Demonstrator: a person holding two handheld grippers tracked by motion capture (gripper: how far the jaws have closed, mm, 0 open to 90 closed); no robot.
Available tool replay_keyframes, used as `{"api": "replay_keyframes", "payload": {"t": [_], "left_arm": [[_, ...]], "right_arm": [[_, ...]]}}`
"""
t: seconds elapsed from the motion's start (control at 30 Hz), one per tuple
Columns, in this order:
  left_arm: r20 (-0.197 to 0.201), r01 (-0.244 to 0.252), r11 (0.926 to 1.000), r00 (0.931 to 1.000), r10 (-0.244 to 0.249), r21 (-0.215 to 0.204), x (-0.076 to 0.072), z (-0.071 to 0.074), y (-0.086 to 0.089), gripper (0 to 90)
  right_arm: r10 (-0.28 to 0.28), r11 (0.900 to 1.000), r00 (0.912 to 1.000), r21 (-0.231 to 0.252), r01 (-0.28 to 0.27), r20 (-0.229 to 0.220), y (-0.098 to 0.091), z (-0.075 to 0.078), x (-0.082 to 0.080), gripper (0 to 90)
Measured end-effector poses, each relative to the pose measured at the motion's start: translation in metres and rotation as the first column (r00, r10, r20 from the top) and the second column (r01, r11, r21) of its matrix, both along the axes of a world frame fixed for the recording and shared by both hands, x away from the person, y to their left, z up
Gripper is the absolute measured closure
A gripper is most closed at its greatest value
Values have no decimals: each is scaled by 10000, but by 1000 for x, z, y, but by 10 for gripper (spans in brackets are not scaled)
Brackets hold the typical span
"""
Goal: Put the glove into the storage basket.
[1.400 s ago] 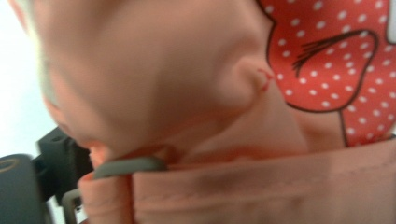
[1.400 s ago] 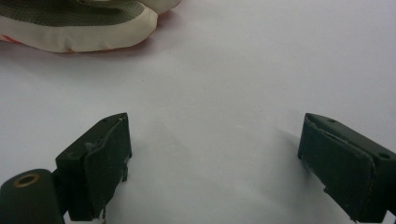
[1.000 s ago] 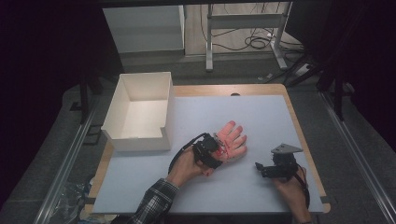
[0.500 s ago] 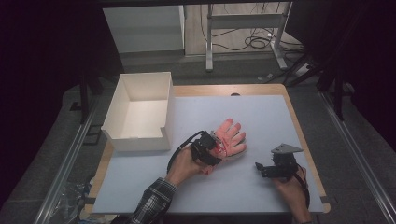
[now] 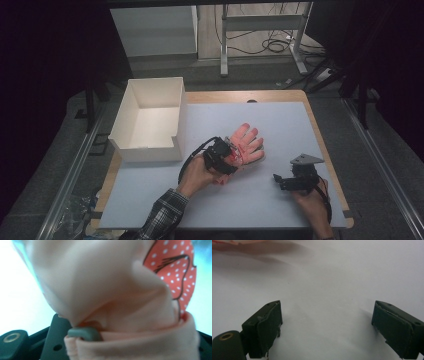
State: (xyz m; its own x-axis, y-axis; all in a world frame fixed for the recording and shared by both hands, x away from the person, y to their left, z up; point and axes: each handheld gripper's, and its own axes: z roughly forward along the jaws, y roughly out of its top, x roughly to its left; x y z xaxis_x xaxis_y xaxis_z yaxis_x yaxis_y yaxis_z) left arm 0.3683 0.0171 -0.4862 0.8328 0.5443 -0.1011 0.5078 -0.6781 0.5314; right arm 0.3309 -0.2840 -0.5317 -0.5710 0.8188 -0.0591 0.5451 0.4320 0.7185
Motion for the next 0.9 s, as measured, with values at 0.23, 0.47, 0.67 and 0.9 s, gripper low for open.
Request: {"api": "replay_keyframes", "payload": {"t": [0.23, 0.47, 0.67, 0.9], "left_arm": [[61, -177, 9998, 9998, 177, 8, 1, 8, 3, 491], [147, -366, 9993, 9992, 367, -59, 5, 18, 9, 488], [221, -609, 9980, 9979, 612, -164, 11, 30, 14, 486], [252, -811, 9965, 9964, 815, -178, 20, 46, 17, 486]], "right_arm": [[-7, 10000, 10000, 5, 7, 1, 0, 0, 0, 99], [-13, 10000, 10000, 2, 13, -11, 0, 0, 0, 99], [-12, 10000, 10000, -8, 12, -17, 0, 0, 0, 99], [-12, 10000, 10000, 3, 12, -3, 0, 0, 0, 99]]}}
